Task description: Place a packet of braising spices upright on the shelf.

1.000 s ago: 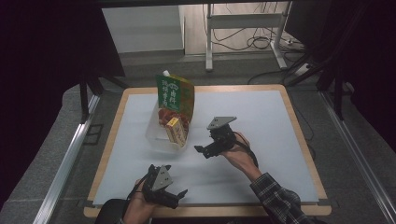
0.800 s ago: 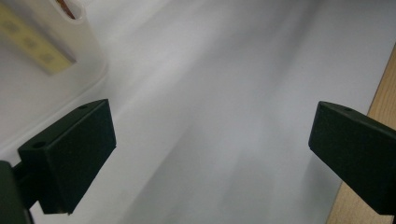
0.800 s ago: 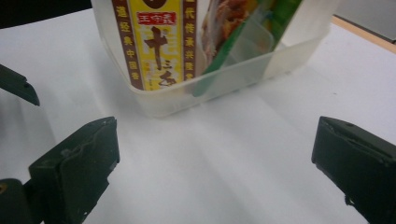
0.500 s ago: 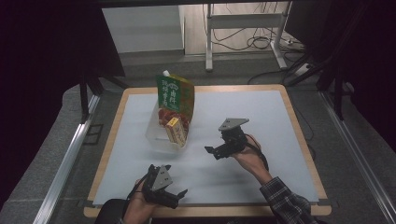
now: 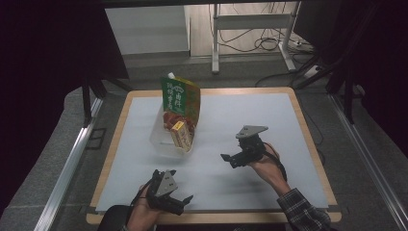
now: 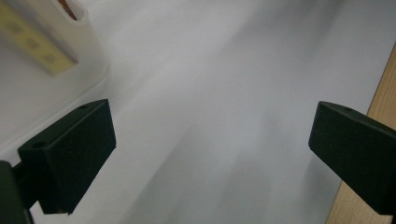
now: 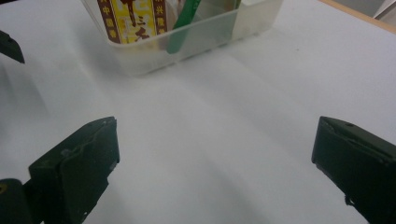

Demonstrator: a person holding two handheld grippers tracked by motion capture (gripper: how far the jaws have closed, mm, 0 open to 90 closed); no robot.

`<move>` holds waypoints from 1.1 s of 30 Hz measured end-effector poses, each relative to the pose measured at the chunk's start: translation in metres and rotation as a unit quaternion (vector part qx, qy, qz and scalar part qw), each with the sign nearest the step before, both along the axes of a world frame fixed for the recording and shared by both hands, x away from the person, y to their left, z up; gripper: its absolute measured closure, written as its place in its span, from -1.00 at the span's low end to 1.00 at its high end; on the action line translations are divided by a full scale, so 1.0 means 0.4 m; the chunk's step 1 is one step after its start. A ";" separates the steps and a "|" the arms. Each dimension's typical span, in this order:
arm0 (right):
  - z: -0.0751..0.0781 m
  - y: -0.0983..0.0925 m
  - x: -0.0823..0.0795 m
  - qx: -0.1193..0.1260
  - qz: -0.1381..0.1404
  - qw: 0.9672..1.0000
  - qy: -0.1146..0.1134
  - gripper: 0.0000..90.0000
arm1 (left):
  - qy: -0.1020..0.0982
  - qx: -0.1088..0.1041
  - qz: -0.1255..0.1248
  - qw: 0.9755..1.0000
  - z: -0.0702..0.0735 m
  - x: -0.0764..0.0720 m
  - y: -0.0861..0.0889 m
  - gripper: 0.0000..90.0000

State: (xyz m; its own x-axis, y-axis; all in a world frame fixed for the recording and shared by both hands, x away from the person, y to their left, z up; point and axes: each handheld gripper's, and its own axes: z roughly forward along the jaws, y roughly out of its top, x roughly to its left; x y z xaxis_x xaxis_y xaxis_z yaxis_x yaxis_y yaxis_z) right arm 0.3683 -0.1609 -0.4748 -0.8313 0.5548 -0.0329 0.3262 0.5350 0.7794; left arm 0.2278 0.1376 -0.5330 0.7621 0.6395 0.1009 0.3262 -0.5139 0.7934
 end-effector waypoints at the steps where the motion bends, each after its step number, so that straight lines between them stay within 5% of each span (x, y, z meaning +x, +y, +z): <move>1: -0.001 -0.006 -0.002 -0.001 -0.002 1.000 -0.002 -0.98 | 0.000 0.000 0.000 1.000 0.000 0.000 0.000 -0.99; 18: -0.003 -0.091 -0.053 -0.004 -0.019 1.000 -0.024 -0.98 | 0.001 -0.001 -0.001 1.000 0.000 0.000 0.000 -0.99; 33: -0.023 -0.176 -0.090 -0.001 -0.047 0.999 -0.019 -0.98 | 0.004 -0.002 0.000 1.000 -0.001 0.001 0.001 -1.00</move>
State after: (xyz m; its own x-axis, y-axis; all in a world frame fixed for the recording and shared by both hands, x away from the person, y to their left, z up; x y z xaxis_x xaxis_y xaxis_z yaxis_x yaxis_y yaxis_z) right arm 0.3322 -0.2313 -0.4842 -0.7733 0.6307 -0.0648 0.3448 0.5041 0.7918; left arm 0.2284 0.1379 -0.5335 0.7628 0.6401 0.0920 0.3333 -0.5111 0.7922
